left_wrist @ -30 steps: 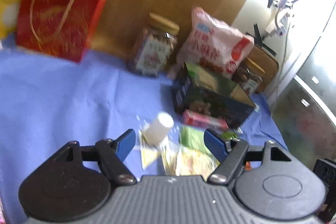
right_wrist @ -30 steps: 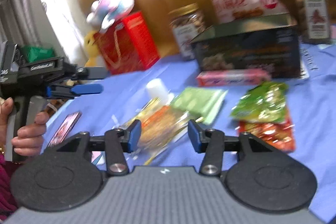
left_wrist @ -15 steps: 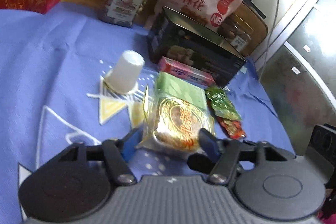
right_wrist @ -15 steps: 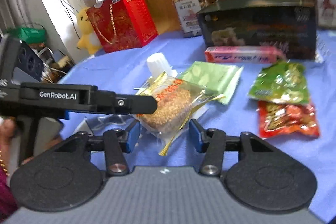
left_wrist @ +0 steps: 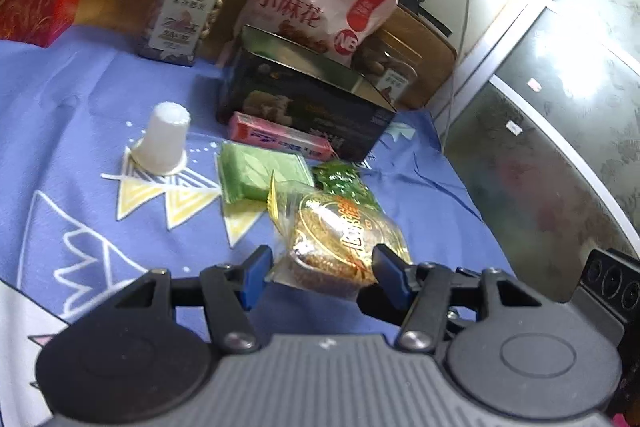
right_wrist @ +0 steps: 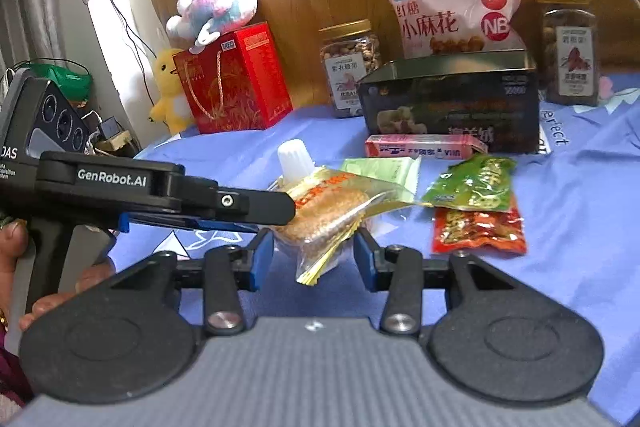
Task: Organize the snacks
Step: 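Grasp the wrapped round mooncake with the left gripper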
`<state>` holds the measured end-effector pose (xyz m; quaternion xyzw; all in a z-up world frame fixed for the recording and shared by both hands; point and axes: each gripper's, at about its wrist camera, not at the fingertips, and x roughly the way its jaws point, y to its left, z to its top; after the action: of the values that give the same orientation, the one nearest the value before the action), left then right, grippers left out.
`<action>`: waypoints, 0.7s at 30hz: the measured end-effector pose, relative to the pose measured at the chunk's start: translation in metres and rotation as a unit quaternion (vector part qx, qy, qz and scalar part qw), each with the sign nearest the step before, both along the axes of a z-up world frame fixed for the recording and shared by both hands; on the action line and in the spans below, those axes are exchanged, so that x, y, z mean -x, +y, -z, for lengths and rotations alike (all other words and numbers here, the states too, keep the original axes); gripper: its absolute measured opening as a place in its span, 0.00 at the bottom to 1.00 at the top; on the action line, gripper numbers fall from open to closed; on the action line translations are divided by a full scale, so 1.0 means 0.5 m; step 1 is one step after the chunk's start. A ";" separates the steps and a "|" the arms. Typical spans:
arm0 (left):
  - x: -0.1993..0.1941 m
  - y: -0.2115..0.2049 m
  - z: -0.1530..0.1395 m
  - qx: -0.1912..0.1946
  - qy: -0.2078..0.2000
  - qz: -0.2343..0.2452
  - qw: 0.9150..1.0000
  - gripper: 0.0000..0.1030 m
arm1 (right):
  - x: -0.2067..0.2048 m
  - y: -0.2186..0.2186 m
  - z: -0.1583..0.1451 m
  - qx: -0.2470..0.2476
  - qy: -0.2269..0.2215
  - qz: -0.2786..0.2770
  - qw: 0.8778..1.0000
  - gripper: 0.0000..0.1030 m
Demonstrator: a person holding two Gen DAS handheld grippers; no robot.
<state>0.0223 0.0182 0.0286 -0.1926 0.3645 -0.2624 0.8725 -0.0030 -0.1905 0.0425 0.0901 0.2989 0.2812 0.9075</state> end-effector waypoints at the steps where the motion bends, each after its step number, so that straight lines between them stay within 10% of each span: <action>1: -0.001 -0.004 0.003 -0.001 0.003 0.002 1.000 0.53 | -0.001 -0.003 0.002 0.004 0.003 0.000 1.000 0.45; 13: -0.022 -0.026 0.027 -0.007 0.032 0.005 0.999 0.70 | -0.006 -0.029 0.041 0.011 0.045 0.021 0.999 0.60; 16: -0.036 -0.038 0.043 -0.012 0.055 0.004 0.998 0.51 | -0.009 -0.007 0.040 0.020 0.038 0.007 0.999 0.54; 21: -0.011 -0.032 0.009 -0.020 0.019 0.004 1.000 0.49 | -0.004 -0.002 0.017 0.021 0.001 0.000 1.000 0.52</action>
<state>0.0278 0.0020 0.0244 -0.1782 0.3874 -0.2551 0.8678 -0.0011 -0.1915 0.0340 0.0717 0.3052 0.2745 0.9090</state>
